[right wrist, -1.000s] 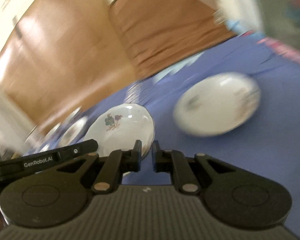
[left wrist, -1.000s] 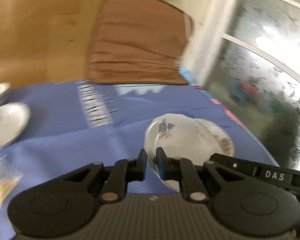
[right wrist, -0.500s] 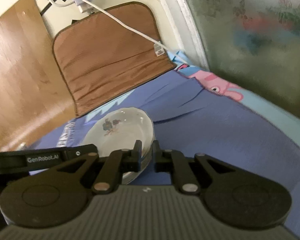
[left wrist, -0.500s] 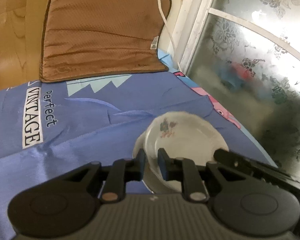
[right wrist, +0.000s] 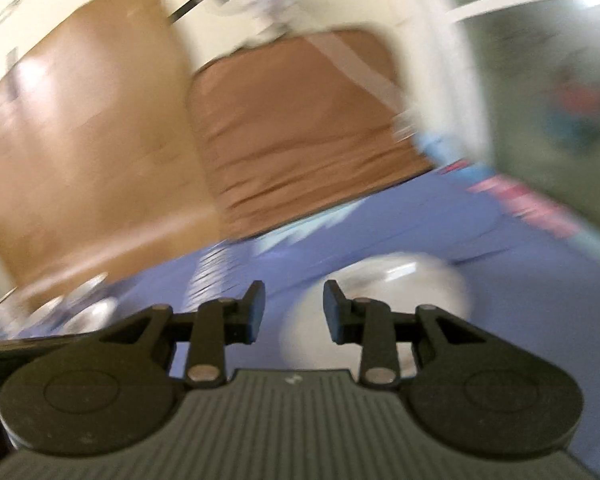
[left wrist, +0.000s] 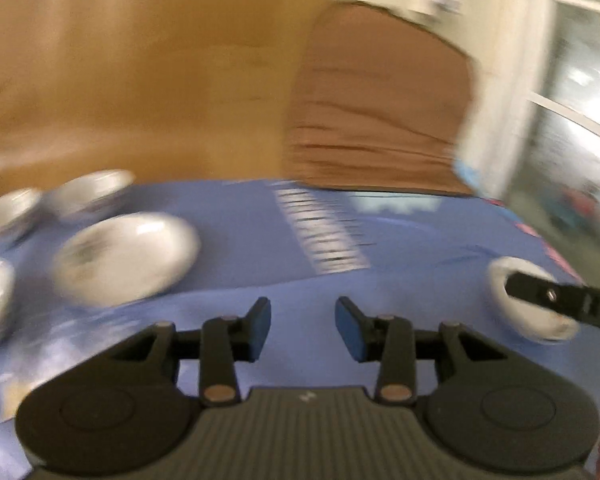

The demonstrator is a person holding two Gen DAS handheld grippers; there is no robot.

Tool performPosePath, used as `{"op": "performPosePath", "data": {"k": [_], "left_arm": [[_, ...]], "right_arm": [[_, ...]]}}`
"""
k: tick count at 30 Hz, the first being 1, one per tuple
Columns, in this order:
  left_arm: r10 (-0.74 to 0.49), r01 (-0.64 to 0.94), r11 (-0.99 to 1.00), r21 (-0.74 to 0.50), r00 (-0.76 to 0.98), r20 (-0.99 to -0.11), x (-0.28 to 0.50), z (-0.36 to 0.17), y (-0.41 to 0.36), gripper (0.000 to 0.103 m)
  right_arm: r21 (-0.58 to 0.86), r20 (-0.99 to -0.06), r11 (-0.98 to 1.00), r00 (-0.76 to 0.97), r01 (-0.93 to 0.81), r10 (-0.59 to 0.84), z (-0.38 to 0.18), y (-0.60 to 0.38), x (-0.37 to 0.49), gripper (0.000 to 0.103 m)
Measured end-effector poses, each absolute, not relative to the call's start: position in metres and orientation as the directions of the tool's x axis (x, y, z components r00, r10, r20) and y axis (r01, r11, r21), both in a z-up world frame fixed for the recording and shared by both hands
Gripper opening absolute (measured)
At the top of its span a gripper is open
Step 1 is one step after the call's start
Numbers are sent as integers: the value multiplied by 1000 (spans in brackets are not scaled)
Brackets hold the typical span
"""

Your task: Organize plates and bowls

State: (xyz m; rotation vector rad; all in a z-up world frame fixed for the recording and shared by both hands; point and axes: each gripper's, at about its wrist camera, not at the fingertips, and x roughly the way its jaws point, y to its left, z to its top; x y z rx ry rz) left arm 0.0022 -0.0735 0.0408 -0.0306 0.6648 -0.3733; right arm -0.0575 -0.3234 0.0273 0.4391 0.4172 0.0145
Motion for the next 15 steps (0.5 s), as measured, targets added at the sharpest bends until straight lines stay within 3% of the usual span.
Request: {"op": "performPosePath", "data": {"k": [6, 15], "left_arm": [[-208, 109, 973, -201, 787, -580, 6, 34, 24, 36], [-198, 106, 974, -201, 829, -522, -6, 19, 50, 39]], "right_arm": [[502, -466, 857, 799, -115, 380, 25, -251, -14, 35], [434, -545, 881, 723, -189, 424, 27, -180, -3, 36]]}}
